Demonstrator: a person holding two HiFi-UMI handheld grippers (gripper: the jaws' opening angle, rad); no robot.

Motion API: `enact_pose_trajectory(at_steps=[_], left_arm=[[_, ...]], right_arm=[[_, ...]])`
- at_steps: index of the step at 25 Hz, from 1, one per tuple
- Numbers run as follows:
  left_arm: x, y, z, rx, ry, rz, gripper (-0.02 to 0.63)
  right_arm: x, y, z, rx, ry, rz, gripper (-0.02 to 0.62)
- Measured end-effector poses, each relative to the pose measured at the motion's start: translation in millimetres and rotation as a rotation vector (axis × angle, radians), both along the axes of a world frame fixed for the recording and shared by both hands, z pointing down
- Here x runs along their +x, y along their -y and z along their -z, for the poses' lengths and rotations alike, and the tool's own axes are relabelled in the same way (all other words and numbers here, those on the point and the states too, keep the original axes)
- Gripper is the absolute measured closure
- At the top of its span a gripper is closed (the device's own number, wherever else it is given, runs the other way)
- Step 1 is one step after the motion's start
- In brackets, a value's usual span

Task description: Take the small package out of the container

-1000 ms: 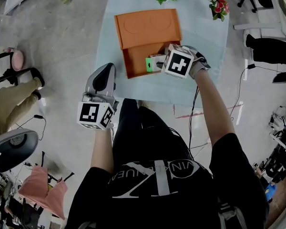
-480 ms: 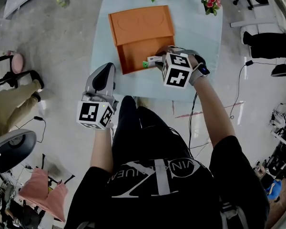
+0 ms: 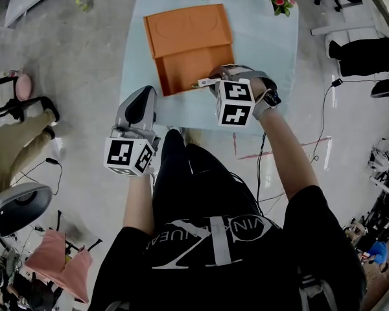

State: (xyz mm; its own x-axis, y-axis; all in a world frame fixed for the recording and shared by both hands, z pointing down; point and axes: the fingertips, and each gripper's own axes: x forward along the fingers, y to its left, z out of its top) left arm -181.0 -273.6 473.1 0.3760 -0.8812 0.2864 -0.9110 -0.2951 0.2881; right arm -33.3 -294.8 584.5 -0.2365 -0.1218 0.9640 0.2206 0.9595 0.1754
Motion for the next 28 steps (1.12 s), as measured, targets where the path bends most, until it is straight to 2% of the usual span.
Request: enact_pose_trajectory(at_steps=[6,12,20,28], left_arm=[[5.0,-5.5,-0.4,-0.003,-0.013,-0.004,0.606],[7.4,-11.2,1.6,-0.006,-0.027,0.002,0.606],[6.0,-15.1,2.4,-0.002,-0.025,0.008,0.606],[8.3,-22.0,0.3,-0.006,-0.024,0.010,0.606]], right_arm=[[-2.2,-2.2,-0.7,-0.031,-0.031,-0.017,0.479],[-1.8,0.3,-1.4,0.015,-0.113,0.048,0.442],[5.5,-11.1,1.6,-0.042,-0.079,0.022,0.451],[15.1,-1.0,2.9,-0.042,-0.048,-0.033,0.411]])
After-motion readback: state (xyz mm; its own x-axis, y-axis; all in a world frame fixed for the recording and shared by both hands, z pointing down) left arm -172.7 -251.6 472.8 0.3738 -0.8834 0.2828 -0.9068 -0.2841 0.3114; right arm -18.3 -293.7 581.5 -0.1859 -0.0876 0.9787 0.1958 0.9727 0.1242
